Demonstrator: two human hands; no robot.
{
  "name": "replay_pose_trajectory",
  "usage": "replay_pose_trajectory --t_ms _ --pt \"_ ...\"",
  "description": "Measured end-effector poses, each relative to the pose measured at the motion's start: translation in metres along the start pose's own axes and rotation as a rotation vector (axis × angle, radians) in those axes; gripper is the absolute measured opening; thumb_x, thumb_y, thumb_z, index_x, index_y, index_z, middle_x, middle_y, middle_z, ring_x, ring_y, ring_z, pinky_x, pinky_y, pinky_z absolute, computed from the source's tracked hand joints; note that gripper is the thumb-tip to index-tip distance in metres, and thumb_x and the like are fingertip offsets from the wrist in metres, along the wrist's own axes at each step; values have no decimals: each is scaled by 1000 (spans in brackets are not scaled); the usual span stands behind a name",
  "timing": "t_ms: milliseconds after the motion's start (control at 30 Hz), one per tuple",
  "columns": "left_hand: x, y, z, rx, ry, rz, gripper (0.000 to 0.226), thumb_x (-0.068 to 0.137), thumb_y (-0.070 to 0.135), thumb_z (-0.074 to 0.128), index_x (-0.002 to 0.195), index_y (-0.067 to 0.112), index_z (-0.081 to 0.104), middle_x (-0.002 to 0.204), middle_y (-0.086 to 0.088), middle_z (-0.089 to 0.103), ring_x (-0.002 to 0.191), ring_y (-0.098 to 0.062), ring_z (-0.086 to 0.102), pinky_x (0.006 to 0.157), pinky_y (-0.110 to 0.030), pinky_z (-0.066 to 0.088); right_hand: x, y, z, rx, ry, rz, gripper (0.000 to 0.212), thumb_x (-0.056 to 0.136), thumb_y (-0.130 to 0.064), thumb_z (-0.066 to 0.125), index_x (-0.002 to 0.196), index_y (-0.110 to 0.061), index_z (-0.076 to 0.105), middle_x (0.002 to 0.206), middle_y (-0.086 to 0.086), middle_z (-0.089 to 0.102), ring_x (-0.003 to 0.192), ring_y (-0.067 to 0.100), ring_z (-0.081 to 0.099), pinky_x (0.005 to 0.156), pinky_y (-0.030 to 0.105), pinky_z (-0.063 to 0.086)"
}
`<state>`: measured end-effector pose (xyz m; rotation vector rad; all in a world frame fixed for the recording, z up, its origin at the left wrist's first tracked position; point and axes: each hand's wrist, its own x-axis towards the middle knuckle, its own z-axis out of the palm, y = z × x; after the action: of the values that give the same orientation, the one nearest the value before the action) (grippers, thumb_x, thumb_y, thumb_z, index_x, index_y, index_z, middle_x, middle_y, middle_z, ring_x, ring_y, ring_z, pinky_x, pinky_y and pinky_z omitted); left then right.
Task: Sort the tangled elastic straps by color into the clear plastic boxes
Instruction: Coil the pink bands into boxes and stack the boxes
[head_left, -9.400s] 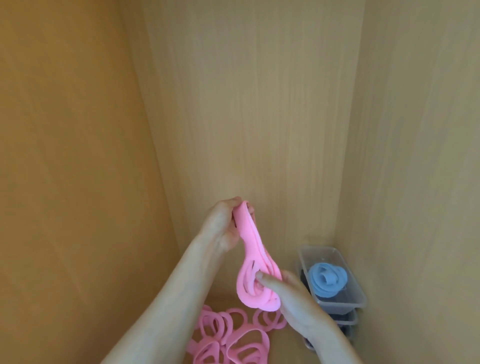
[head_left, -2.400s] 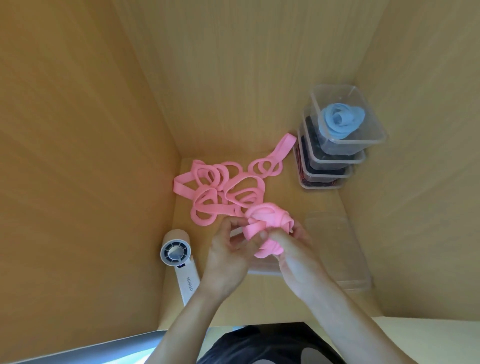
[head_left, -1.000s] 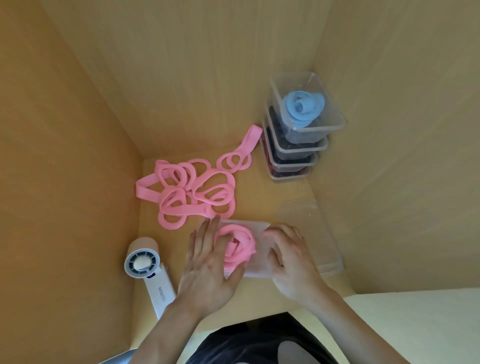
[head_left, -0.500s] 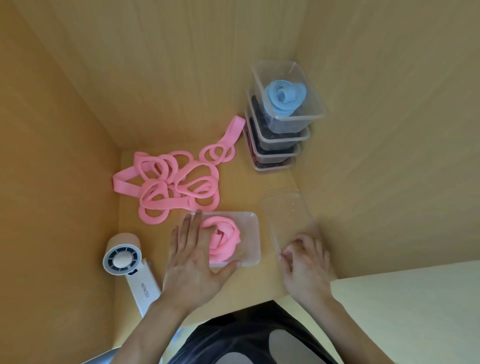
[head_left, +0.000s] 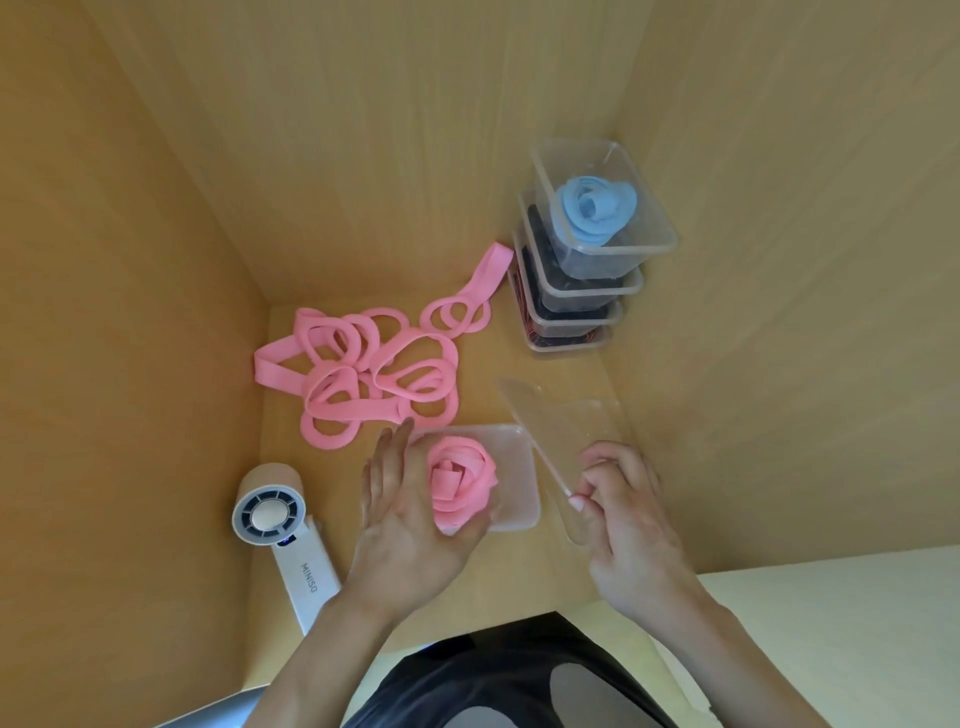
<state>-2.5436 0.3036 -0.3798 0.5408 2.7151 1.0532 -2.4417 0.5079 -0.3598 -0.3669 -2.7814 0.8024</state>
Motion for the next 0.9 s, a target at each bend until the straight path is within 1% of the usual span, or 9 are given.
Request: replay_pose_trajectory --t_ms 100,233,333,434,500,600,667,800,900 --pt "8 5 -12 -68 109 75 81 83 27 76 152 26 33 162 2 19 152 -20 15 119 -53 28 2 -16 -11 30 -2 -84 6 92 -5 56 87 -9 54 120 -3 49 109 26 54 85 49 50" --pt "20 10 -30 -42 133 201 90 83 15 73 157 34 26 168 7 3 156 -18 0 122 -47 19 4 -33 -30 136 -174 -171 11 96 -14 47 91 -22 52 123 -16 48 115 13 52 89 28 45" --pt "22 12 -45 -23 97 289 69 78 11 73 142 26 53 167 4 18 156 -20 3 123 -46 15 7 -41 -52 357 -358 -152 12 97 -28 46 91 -38 46 131 -16 53 121 10 54 90 16 41" --pt "12 5 -61 -169 37 266 21 81 7 77 94 23 72 138 6 60 141 -16 42 114 -41 37 16 -40 -66 597 -402 -80 6 96 -32 52 94 -28 55 127 -4 62 122 19 56 99 29 42" --pt "4 1 -69 -272 -16 133 11 85 21 76 82 30 70 99 14 72 102 -8 65 88 -37 53 22 -36 -66 663 -373 -9 9 100 -29 59 93 -24 58 116 -1 67 113 22 60 99 45 45" --pt "-1 0 -72 -283 6 5 16 84 29 81 76 34 69 69 15 67 63 -1 58 61 -21 46 26 -34 -59 747 -319 54 8 97 -25 63 89 -25 61 100 3 70 101 24 63 94 44 47" --pt "-1 0 -69 -370 -5 -38 17 81 24 83 76 37 73 73 16 72 68 0 64 64 -15 46 27 -34 -50 795 -272 68 13 93 -14 70 88 -24 63 93 7 68 95 26 64 89 34 51" --pt "5 -10 -57 -584 70 -198 36 72 15 90 91 33 65 83 1 75 77 -15 69 71 -30 55 35 -27 -9 764 -65 255 20 90 5 68 84 -13 63 76 6 68 71 22 69 71 31 54" --pt "9 -22 -43 -582 133 -194 62 76 17 88 114 48 51 73 19 64 65 -1 58 60 -18 50 43 -19 26 719 -16 351 19 89 0 72 90 -16 63 76 5 65 64 24 66 65 37 53"
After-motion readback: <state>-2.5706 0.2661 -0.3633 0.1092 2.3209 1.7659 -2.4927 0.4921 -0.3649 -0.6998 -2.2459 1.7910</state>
